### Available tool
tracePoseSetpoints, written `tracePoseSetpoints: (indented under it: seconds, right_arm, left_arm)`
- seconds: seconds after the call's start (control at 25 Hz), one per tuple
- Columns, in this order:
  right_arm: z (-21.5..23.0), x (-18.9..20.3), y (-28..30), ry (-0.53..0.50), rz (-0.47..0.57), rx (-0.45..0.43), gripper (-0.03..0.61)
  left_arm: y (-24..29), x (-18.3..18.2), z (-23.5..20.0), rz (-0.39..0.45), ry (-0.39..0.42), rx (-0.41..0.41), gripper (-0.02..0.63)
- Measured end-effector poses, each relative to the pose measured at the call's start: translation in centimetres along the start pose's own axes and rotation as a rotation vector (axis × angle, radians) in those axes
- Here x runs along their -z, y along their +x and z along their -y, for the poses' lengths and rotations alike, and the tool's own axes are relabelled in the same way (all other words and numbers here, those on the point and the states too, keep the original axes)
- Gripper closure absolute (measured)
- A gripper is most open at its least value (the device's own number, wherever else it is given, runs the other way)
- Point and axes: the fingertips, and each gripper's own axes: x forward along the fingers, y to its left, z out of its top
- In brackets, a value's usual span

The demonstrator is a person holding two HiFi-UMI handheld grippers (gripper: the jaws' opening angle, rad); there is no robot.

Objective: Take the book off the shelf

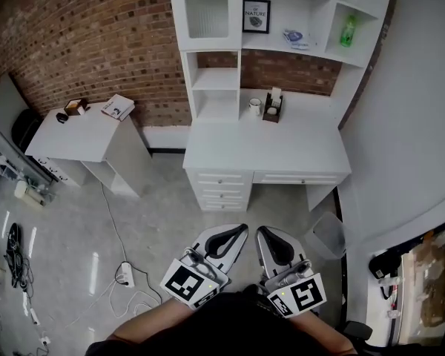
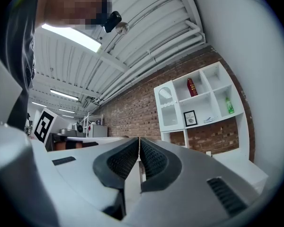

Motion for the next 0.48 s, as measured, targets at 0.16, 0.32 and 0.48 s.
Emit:
tracePoseSetpoints:
  seconds: [0.16, 0.32, 0.48]
  right_arm:
    - [4.7, -0.8, -1.1, -0.007, -0.002, 0.002, 0.558]
    - [7.8, -1.5, -1.3, -0.017, 0.015, 0.008, 0.558]
    - [9.7, -1.5, -0.7, -0.020, 0.014, 0.010, 0.558]
  left_arm:
    - [4.3, -0.4, 0.8, 0.028, 0.009, -0.016, 0.609]
    - [7.3, 0.4, 1.2, 0.010, 0.003, -0.007, 0.609]
    - [9.3, 0.5, 0.0, 0.016, 0.001, -0.020, 0.609]
